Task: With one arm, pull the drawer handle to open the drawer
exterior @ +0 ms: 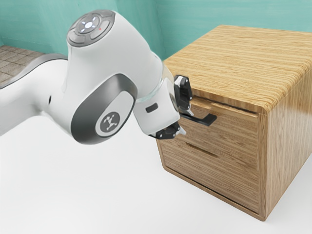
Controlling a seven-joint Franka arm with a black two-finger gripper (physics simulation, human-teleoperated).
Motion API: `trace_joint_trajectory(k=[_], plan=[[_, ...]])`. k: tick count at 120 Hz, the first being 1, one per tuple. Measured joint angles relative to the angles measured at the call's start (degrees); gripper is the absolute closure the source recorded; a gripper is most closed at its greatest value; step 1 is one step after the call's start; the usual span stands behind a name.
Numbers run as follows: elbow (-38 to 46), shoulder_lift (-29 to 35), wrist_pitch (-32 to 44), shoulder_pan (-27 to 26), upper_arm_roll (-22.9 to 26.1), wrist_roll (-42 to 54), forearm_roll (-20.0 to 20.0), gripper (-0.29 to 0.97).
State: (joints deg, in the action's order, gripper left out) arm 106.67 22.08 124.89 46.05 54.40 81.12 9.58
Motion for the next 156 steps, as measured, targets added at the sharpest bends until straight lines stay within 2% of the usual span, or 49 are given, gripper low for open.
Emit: trace_joint_trajectory(k=[26,55,71,96,156], plan=[[1.7,2.8,-0.1,-1.2,-0.5,1.6,1.4,0.69],[6.6,7.8,-0.7,-9.5,-10.4,2.6,3.0,0.74],[9.1,9.1,-0.8,-11.7,-11.9,2.9,3.5,0.79],[11.9,11.8,-1.4,-15.1,-13.7,2.9,3.9,0.73],[18.6,20.4,-3.5,-22.5,-20.8,2.1,4.1,0.77]])
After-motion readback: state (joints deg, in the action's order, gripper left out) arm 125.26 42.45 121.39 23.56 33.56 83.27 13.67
